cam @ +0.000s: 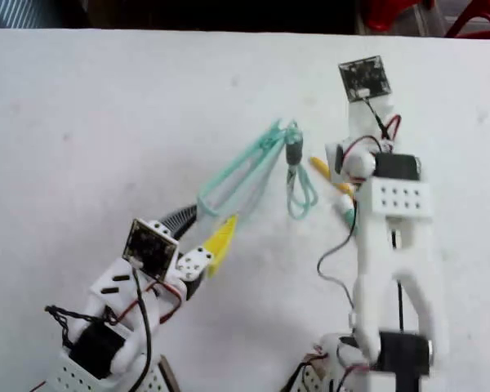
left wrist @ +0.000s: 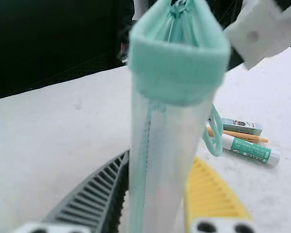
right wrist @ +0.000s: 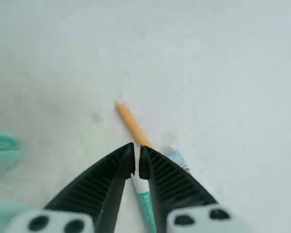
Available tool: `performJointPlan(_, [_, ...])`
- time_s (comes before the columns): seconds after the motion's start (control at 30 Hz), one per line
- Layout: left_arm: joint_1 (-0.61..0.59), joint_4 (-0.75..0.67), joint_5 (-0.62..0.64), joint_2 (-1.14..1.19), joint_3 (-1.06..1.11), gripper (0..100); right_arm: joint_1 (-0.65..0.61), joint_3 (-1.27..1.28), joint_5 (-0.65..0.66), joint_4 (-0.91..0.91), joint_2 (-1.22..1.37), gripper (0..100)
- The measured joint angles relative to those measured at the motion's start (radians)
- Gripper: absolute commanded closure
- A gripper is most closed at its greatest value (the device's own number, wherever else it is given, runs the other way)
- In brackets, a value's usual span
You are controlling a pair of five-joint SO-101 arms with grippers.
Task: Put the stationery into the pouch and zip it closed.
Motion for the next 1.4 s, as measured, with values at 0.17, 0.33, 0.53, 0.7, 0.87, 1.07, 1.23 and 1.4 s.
performJointPlan(0.17, [-0.006,0.000,0.000,0.000,0.000,83,-0.002,-0.138,0.000,-0.008,0.319,80.2])
performJointPlan(0.33, [-0.023,0.000,0.000,0.000,0.000,83,-0.015,-0.290,0.000,0.015,0.583,87.2])
performJointPlan(0.53, [-0.023,0.000,0.000,0.000,0.000,83,-0.025,-0.430,0.000,0.026,0.758,87.6])
performJointPlan(0.7, [-0.023,0.000,0.000,0.000,0.000,83,-0.025,-0.476,0.000,0.038,0.798,89.5])
performJointPlan(0.87, [-0.023,0.000,0.000,0.000,0.000,83,-0.023,-0.483,0.002,0.037,0.801,96.5])
performJointPlan(1.07, [-0.023,0.000,0.000,0.000,0.002,83,-0.023,-0.483,0.003,0.051,0.802,98.1])
performJointPlan(1.23, [-0.023,0.000,0.000,0.000,0.002,83,-0.023,-0.483,0.003,0.061,0.802,98.1])
performJointPlan(1.4, [-0.023,0.000,0.000,0.000,0.002,83,-0.023,-0.483,0.003,0.061,0.802,98.1])
